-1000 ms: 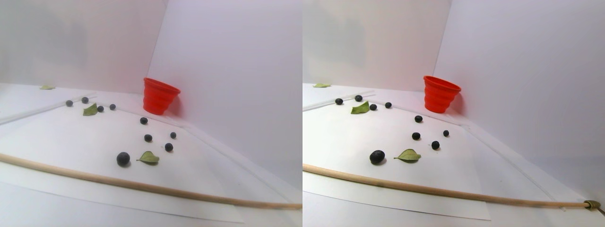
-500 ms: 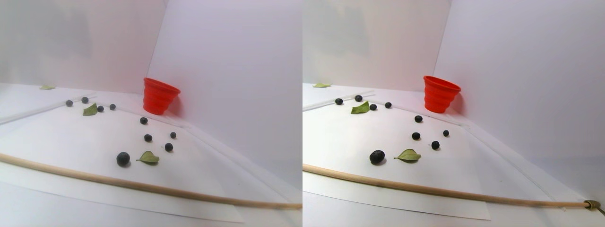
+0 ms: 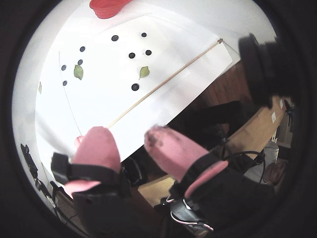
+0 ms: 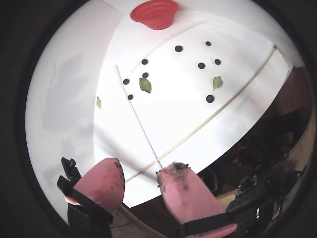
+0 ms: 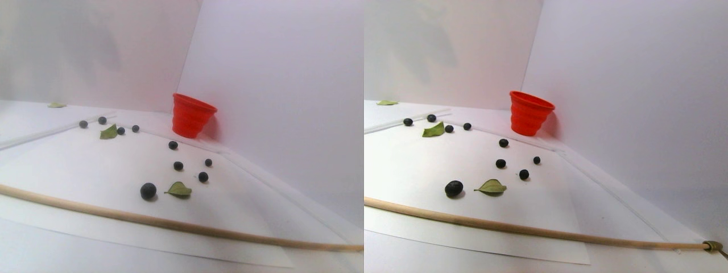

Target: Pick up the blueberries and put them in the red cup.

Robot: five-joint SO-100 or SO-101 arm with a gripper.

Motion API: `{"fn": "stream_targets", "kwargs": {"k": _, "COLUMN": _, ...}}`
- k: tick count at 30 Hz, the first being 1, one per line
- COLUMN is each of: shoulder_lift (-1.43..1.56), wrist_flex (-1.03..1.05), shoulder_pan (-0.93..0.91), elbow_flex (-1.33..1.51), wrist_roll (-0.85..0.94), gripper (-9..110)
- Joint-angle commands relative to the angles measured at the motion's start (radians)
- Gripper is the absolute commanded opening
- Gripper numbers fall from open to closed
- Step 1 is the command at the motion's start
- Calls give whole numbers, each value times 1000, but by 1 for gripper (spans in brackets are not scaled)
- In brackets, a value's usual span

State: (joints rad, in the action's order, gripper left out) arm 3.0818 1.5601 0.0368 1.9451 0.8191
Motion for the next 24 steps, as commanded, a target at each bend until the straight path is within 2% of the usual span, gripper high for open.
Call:
{"fn": "stream_targets", "kwargs": {"k": 1, "shoulder_lift": -15, "wrist_flex": -41, "shoulder_pan": -26, "elbow_flex": 0, "wrist_roll": 107, "gripper": 14}}
{"fn": "stream_targets", "kwargs": {"k": 9, "shoulder_lift": -26, "wrist_flex": -133, "shoulder_pan": -98, "elbow_flex": 98, "wrist_roll": 245, "gripper": 15}}
{"fn": "stream_targets", "kwargs": {"k": 24, "shoulder_lift": -118, "wrist_flex": -339, "shoulder_pan": -155, "elbow_flex": 276, "wrist_roll": 353, "gripper": 16}}
